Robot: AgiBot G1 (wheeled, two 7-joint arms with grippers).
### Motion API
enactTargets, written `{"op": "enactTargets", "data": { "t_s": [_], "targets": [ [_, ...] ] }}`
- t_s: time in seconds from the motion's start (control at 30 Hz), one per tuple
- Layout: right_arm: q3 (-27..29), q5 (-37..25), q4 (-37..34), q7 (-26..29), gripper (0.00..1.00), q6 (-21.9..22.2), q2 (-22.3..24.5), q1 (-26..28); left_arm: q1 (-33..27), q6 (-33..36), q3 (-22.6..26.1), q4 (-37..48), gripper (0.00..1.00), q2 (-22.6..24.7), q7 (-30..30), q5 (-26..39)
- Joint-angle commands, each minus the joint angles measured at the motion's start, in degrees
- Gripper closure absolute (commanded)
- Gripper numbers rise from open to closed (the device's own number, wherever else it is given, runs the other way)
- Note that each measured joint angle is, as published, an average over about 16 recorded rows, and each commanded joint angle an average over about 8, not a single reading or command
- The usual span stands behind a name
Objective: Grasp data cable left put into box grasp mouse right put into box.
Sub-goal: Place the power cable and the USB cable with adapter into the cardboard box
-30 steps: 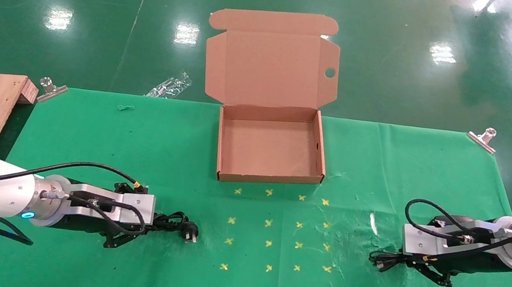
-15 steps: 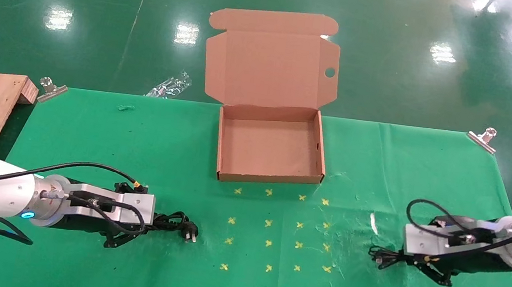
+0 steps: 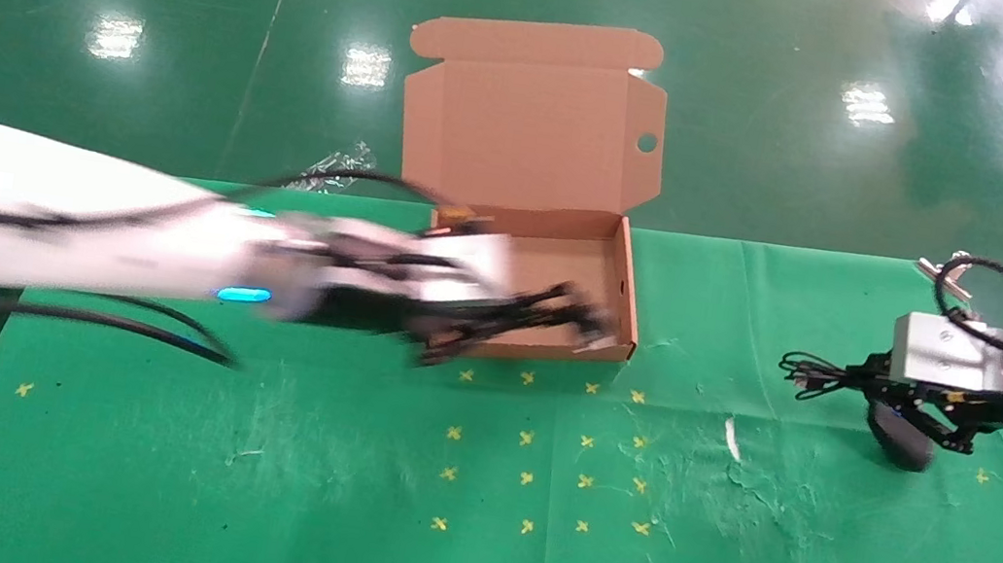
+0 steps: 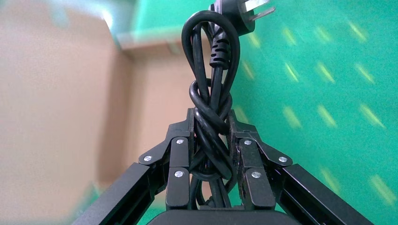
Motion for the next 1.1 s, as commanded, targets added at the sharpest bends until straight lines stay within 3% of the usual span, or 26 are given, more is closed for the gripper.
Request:
{"op": "enactTargets", "data": {
  "t_s": [0.03, 0.1, 0.2, 0.37, 0.57, 0.77, 0.9, 1.1],
  "targets": [
    [0.8, 1.09, 2.57, 1.13, 1.0, -0.89, 1.35, 0.34, 0.38, -4.86, 1.13, 1.97, 1.0, 5.18, -0.17, 4.55],
    [1.1, 1.49, 5.48, 2.82, 1.0, -1.8, 2.3, 0.39, 0.77, -10.24, 3.23, 4.93, 0.97, 8.27, -0.85, 9.36],
    [1.6, 2.31, 9.46, 5.54, 1.0, -2.65, 3.61, -0.21, 0.69, -17.23, 7.14, 8.83, 0.6, 10.76, -3.02, 14.56],
    [2.66, 3.86, 14.68, 8.71, 1.0, -2.45, 5.25, -1.57, -0.86, -23.4, 14.17, 11.65, 0.0, 11.06, -8.32, 16.95],
    [3.62, 4.85, 18.65, 9.69, 1.0, -1.02, 5.13, -1.6, -3.03, -26.08, 20.61, 12.76, 0.0, 10.91, -13.98, 17.06],
    [3.36, 4.99, 19.61, 7.04, 1.0, -0.14, 1.73, 0.58, -4.65, -27.56, 24.13, 13.02, 0.0, 10.21, -18.19, 15.62],
    [2.79, 4.48, 18.86, 5.1, 1.0, 0.27, -1.49, 2.87, -6.02, -27.73, 23.45, 12.27, 0.0, 7.59, -20.14, 12.43],
    [1.98, 4.31, 15.77, 1.66, 1.0, 1.55, -6.83, 5.68, -8.39, -27.68, 19.86, 12.65, 0.0, -0.86, -21.6, 7.56]
  ]
}}
